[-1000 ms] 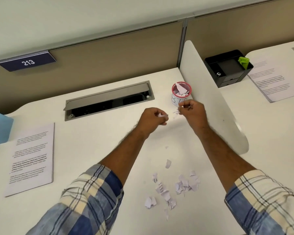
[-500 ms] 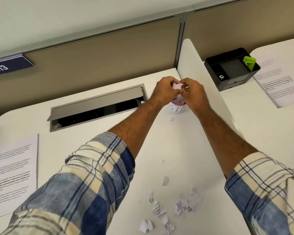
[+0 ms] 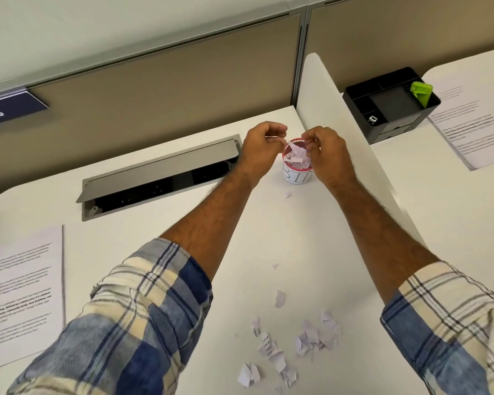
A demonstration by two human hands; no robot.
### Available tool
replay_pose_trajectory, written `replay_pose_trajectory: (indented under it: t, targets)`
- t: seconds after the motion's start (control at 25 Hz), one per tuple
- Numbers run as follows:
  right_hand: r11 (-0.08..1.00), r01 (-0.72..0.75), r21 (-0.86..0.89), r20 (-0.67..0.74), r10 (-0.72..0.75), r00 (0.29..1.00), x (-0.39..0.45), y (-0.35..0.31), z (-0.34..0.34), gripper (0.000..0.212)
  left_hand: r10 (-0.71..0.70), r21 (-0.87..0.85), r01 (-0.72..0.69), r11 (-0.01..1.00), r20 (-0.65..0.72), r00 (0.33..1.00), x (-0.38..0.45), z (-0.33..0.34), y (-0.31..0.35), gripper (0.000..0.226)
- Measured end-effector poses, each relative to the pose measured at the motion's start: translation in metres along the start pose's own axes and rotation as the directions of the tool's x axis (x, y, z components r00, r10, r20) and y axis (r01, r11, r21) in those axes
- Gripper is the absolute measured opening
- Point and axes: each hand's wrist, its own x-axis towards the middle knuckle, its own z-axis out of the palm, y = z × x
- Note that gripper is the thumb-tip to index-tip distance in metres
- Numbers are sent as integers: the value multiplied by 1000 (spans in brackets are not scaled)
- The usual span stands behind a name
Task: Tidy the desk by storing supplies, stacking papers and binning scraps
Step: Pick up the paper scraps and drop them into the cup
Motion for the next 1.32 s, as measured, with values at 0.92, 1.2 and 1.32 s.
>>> replay_pose_trajectory:
  t: [0.92, 1.2, 1.32]
  targets:
    - [997, -52, 52, 437, 24, 899, -209, 71, 3, 21, -177, 504, 110, 857, 87, 980, -299, -92, -144, 24]
    - [987, -126, -102, 460, 159, 874, -267, 102, -7, 20, -280, 604, 166, 779, 98, 955, -364, -86, -167, 28]
    - [985, -116, -129, 445, 162, 881, -281, 115, -10, 21, -321, 603, 238, 762, 33, 946, -388, -73, -168, 28]
